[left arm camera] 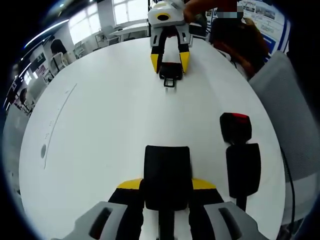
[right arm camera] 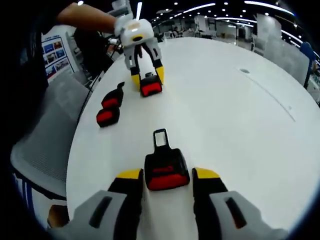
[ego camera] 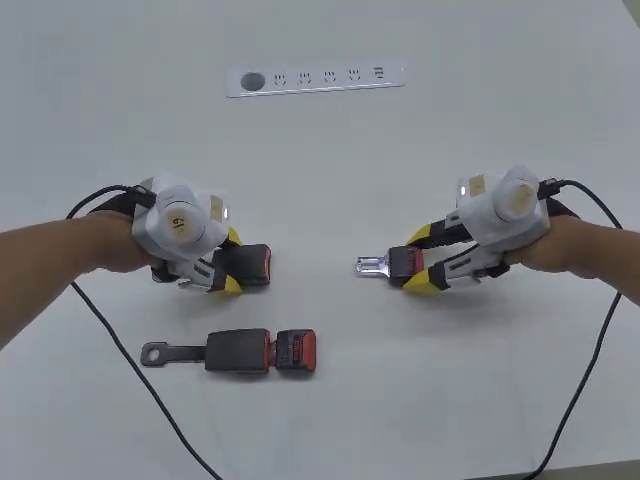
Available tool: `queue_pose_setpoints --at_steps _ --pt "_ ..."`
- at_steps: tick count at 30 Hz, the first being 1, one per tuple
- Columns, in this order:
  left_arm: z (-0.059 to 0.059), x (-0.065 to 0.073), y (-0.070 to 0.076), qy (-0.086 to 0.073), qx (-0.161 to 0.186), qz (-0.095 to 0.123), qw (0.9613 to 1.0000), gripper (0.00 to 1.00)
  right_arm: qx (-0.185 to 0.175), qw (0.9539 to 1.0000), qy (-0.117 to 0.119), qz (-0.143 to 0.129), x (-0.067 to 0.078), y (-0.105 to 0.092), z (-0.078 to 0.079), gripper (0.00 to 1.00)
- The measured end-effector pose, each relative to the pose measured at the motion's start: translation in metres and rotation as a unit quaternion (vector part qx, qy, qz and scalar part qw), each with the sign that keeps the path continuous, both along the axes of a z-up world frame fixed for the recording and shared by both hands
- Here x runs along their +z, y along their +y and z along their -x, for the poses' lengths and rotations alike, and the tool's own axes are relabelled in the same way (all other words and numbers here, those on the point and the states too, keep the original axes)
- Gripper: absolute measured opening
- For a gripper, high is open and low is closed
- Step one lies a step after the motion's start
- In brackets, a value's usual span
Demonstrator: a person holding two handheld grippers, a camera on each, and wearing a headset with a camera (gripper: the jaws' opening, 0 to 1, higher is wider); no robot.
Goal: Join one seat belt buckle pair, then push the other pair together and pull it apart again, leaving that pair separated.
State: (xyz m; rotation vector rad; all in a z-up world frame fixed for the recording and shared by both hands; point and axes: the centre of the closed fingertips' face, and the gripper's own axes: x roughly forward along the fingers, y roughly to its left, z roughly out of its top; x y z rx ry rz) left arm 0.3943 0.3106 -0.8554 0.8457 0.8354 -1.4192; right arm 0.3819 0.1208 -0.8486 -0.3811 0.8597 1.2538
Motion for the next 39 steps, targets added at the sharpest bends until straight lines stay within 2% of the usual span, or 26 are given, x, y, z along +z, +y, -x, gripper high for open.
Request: queue_pose_setpoints --at_steps 2,3,6,7,8,10,11,12,13,15,16,18,19,20,21,23,24,25,26,27,29,30,32,35,37,39 --pt "-0.001 0.002 0.004 -0.015 0.002 -0.014 0.9998 0.37 -0.015 0.9994 -0.008 -0.030 0.012 0.006 -0.003 0.50" --pt "-0.001 0.005 0.002 -0.018 0.011 -0.003 0.9998 0.39 -0.022 0.9990 -0.014 -0.035 0.015 0.006 -0.005 0.50" --pt "0.002 0.014 -0.002 0.004 0.060 0.026 0.9978 0.51 -0.057 0.9969 -0.038 -0.039 0.023 0.004 -0.014 0.57" --pt "-0.003 0.020 -0.001 -0.010 0.074 0.033 0.9966 0.58 -0.075 0.9951 -0.047 -0.044 0.027 0.005 -0.018 0.62" --pt "-0.008 0.025 0.000 -0.025 0.096 0.043 0.9942 0.63 -0.086 0.9936 -0.053 -0.049 0.029 0.005 -0.018 0.66" --pt "-0.012 0.034 0.004 -0.029 0.141 0.056 0.9879 0.69 -0.106 0.9907 -0.070 -0.051 0.033 0.005 -0.020 0.70" --pt "-0.014 0.038 0.006 -0.036 0.155 0.063 0.9853 0.71 -0.134 0.9860 -0.081 -0.057 0.037 0.004 -0.022 0.74" --pt "-0.017 0.045 0.006 -0.052 0.164 0.081 0.9817 0.72 -0.148 0.9829 -0.085 -0.069 0.039 0.006 -0.021 0.77" --pt "-0.016 0.048 0.007 -0.058 0.171 0.089 0.9795 0.74 -0.161 0.9801 -0.091 -0.072 0.041 0.006 -0.018 0.80" --pt "-0.017 0.053 0.015 -0.072 0.211 0.093 0.9705 0.78 -0.183 0.9752 -0.109 -0.060 0.040 0.003 -0.013 0.81" --pt "-0.017 0.055 0.018 -0.074 0.229 0.095 0.9661 0.81 -0.186 0.9747 -0.110 -0.055 0.040 0.003 -0.009 0.82" --pt "-0.019 0.065 0.024 -0.081 0.279 0.117 0.9498 0.82 -0.203 0.9699 -0.124 -0.053 0.042 0.002 -0.006 0.83" --pt "-0.020 0.072 0.027 -0.087 0.309 0.136 0.9372 0.81 -0.216 0.9663 -0.131 -0.050 0.043 0.000 -0.005 0.83" --pt "-0.020 0.076 0.031 -0.090 0.328 0.145 0.9289 0.82 -0.239 0.9600 -0.136 -0.055 0.046 -0.002 -0.004 0.84" --pt "-0.017 0.079 0.037 -0.087 0.356 0.152 0.9181 0.84 -0.249 0.9567 -0.137 -0.061 0.048 -0.002 -0.002 0.85" --pt "-0.011 0.084 0.042 -0.082 0.380 0.165 0.9063 0.87 -0.260 0.9523 -0.149 -0.056 0.052 -0.003 0.004 0.87" --pt "-0.008 0.088 0.046 -0.091 0.390 0.172 0.9000 0.87 -0.272 0.9484 -0.154 -0.054 0.054 -0.004 0.006 0.87" --pt "-0.004 0.089 0.049 -0.092 0.399 0.174 0.8958 0.88 -0.282 0.9447 -0.157 -0.056 0.057 -0.005 0.008 0.88" --pt "0.001 0.091 0.053 -0.087 0.414 0.179 0.8882 0.89 -0.291 0.9411 -0.160 -0.060 0.061 -0.004 0.010 0.89" --pt "0.005 0.092 0.054 -0.083 0.423 0.183 0.8836 0.91 -0.294 0.9391 -0.166 -0.062 0.064 -0.004 0.011 0.91" --pt "0.008 0.094 0.061 -0.087 0.435 0.196 0.8744 0.95 -0.301 0.9346 -0.179 -0.060 0.070 -0.003 0.015 0.96" --pt "0.010 0.094 0.064 -0.086 0.440 0.199 0.8713 0.95 -0.304 0.9338 -0.178 -0.061 0.073 -0.003 0.016 0.97" --pt "0.020 0.097 0.070 -0.081 0.455 0.206 0.8625 0.96 -0.313 0.9300 -0.183 -0.063 0.078 -0.001 0.020 0.97" --pt "0.035 0.105 0.076 -0.085 0.465 0.215 0.8547 1.00 -0.315 0.9275 -0.190 -0.067 0.086 0.003 0.028 0.98" --pt "0.048 0.109 0.079 -0.085 0.463 0.218 0.8552 1.00 -0.316 0.9273 -0.190 -0.067 0.088 0.006 0.034 0.99" --pt "0.059 0.105 0.083 -0.081 0.450 0.218 0.8620 1.00 -0.312 0.9281 -0.192 -0.065 0.089 0.008 0.041 0.99"
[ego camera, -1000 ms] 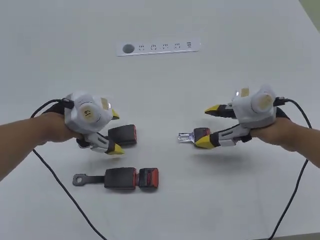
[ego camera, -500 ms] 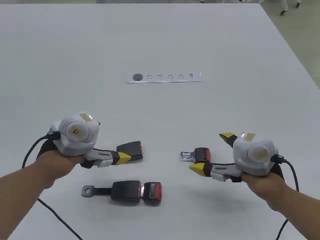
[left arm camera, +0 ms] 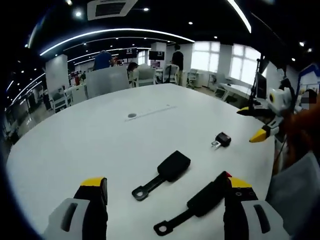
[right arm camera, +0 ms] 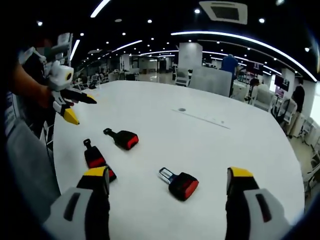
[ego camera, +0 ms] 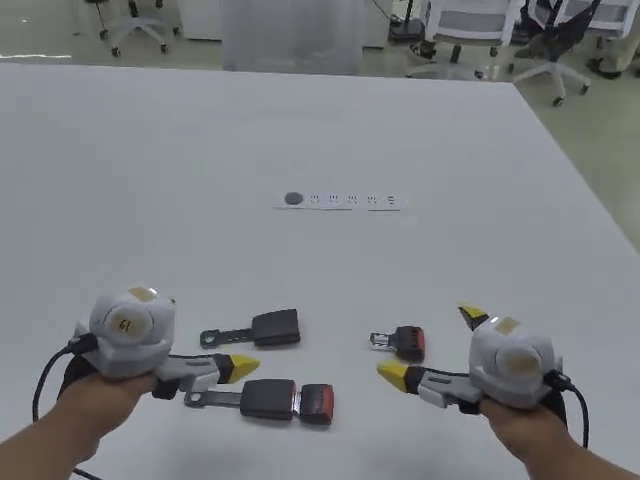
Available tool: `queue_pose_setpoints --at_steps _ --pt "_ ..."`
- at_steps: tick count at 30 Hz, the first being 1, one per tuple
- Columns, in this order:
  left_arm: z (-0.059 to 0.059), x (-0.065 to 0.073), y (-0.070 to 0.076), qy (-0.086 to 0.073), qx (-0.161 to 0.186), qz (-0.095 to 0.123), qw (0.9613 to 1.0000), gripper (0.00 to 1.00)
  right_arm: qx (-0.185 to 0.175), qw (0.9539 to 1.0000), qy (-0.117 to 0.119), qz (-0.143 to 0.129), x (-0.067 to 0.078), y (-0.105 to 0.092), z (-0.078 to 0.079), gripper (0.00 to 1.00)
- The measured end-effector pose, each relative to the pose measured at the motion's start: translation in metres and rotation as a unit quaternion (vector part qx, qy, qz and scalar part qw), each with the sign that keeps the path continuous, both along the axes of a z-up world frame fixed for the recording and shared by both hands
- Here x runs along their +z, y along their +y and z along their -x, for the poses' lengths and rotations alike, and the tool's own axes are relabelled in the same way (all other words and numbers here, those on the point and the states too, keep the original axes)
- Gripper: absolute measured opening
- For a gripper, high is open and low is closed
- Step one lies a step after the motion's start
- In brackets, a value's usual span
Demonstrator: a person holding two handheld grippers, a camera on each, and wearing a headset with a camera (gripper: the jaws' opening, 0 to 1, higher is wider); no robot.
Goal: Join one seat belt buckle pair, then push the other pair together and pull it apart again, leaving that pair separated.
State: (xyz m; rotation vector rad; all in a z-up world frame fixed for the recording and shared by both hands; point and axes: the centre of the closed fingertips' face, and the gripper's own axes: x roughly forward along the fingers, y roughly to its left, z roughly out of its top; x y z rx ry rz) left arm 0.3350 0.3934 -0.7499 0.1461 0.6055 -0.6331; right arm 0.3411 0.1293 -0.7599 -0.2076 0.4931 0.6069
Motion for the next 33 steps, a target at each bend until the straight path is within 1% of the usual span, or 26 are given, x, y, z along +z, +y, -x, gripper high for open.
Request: queue_pose_setpoints --at_steps 1,2,3,4,5,6,7,8,9,11,12,14,15,18,21,25,27,30,33 --pt "0.005 0.001 0.003 0.001 -0.001 0.001 1.0000 1.00 0.002 1.0000 -0.004 0.001 0.001 0.001 0.003 0.99" --pt "0.012 0.002 0.005 0.003 -0.004 0.009 0.9999 1.00 0.004 1.0000 -0.006 0.003 0.002 0.001 0.006 0.99" --pt "0.016 0.003 0.007 0.003 -0.007 0.017 0.9998 1.00 0.005 1.0000 -0.007 0.005 0.003 0.002 0.011 0.99" --pt "0.020 0.003 0.009 0.003 -0.010 0.018 0.9998 1.00 0.005 0.9999 -0.007 0.006 0.002 0.002 0.013 0.99" --pt "0.025 0.003 0.013 -0.002 -0.015 0.007 0.9999 1.00 0.004 1.0000 -0.006 0.007 0.003 0.001 0.017 0.99" --pt "0.028 0.004 0.017 -0.008 -0.017 -0.003 0.9998 1.00 0.003 0.9999 -0.008 0.007 0.005 0.001 0.020 0.99" --pt "0.031 0.005 0.022 -0.009 -0.018 0.002 0.9998 1.00 0.000 0.9999 -0.010 0.003 0.008 0.001 0.023 0.99" --pt "0.032 0.006 0.025 -0.008 -0.017 0.007 0.9998 1.00 0.000 0.9999 -0.011 0.002 0.009 0.001 0.025 0.99" --pt "0.036 0.007 0.025 -0.007 -0.016 0.013 0.9998 1.00 -0.001 0.9999 -0.012 0.001 0.009 0.001 0.027 0.99" --pt "0.044 0.012 0.028 -0.013 -0.016 0.020 0.9996 1.00 0.002 0.9999 -0.017 0.003 0.011 0.002 0.033 0.99" --pt "0.047 0.012 0.029 -0.012 -0.015 0.022 0.9996 1.00 0.004 0.9999 -0.016 0.002 0.012 0.003 0.037 0.99" --pt "0.048 0.010 0.035 -0.012 -0.016 0.023 0.9995 1.00 0.005 0.9998 -0.017 0.000 0.015 0.006 0.043 0.99" --pt "0.052 0.009 0.036 -0.008 -0.019 0.025 0.9995 1.00 0.006 0.9998 -0.020 0.002 0.016 0.006 0.044 0.99" --pt "0.059 0.008 0.039 -0.007 -0.020 0.032 0.9992 1.00 0.008 0.9997 -0.022 0.005 0.018 0.008 0.051 0.99" --pt "0.067 0.012 0.040 -0.011 -0.021 0.034 0.9991 1.00 0.007 0.9997 -0.025 0.006 0.020 0.009 0.059 0.99" --pt "0.075 0.017 0.038 -0.013 -0.023 0.042 0.9988 1.00 0.005 0.9995 -0.031 0.007 0.024 0.007 0.066 0.99" --pt "0.078 0.019 0.040 -0.016 -0.021 0.046 0.9986 1.00 0.001 0.9995 -0.030 0.008 0.023 0.005 0.070 1.00" --pt "0.083 0.021 0.041 -0.016 -0.016 0.053 0.9984 1.00 -0.004 0.9995 -0.030 0.006 0.022 0.002 0.073 1.00" --pt "0.089 0.021 0.040 -0.015 -0.022 0.053 0.9982 1.00 -0.013 0.9995 -0.028 0.007 0.021 -0.002 0.077 1.00"
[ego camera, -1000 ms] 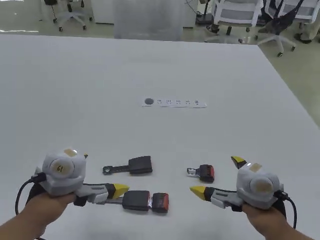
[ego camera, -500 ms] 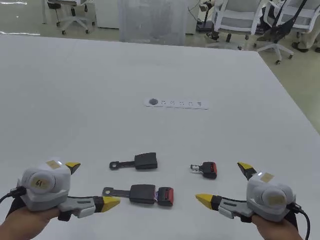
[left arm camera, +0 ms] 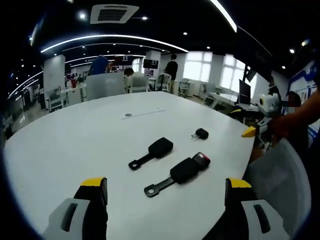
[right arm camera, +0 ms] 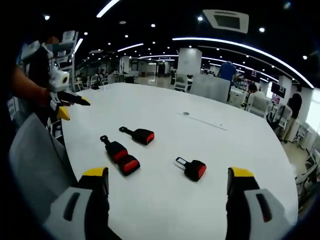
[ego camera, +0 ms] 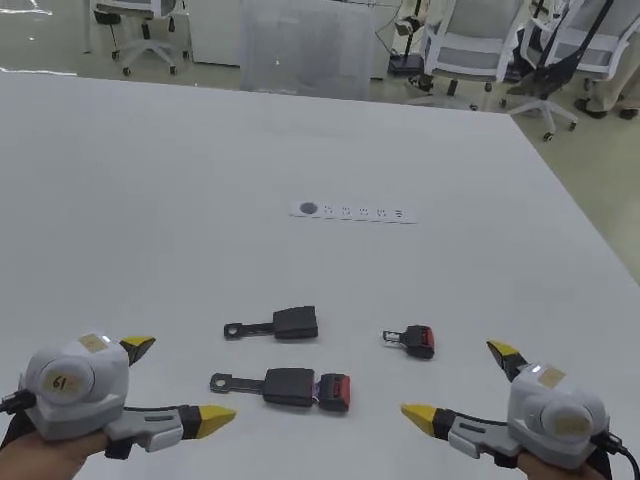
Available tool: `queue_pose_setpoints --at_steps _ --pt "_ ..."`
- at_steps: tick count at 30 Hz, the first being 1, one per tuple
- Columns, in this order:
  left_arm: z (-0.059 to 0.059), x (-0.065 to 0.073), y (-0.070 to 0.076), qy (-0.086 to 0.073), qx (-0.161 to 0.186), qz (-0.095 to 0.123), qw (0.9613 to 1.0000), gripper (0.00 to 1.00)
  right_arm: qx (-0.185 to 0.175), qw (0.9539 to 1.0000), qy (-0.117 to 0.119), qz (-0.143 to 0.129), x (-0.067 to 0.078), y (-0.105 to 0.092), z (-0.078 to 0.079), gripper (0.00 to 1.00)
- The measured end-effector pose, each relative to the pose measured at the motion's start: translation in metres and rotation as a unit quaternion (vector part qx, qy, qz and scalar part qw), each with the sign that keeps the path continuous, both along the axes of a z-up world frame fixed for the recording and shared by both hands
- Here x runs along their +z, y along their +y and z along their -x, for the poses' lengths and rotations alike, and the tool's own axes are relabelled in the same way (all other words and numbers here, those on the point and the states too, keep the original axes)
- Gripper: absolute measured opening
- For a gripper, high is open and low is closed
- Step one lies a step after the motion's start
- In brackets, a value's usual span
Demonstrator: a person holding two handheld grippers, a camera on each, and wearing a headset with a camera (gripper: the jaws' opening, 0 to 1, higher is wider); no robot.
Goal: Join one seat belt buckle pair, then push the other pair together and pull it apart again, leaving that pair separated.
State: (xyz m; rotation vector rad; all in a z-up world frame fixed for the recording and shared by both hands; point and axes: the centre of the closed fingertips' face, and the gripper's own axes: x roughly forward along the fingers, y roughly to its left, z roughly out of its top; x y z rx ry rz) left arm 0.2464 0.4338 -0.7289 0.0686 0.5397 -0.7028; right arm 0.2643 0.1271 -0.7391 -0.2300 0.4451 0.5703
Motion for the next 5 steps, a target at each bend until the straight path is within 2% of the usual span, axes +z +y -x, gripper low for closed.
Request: queue_pose_setpoints --at_steps 5 --pt "-0.0011 -0.0018 0.0016 0.002 0.000 0.005 1.0000 1.00 -0.011 0.9999 0.003 0.000 -0.0030 -0.0056 0.0041 1.00"
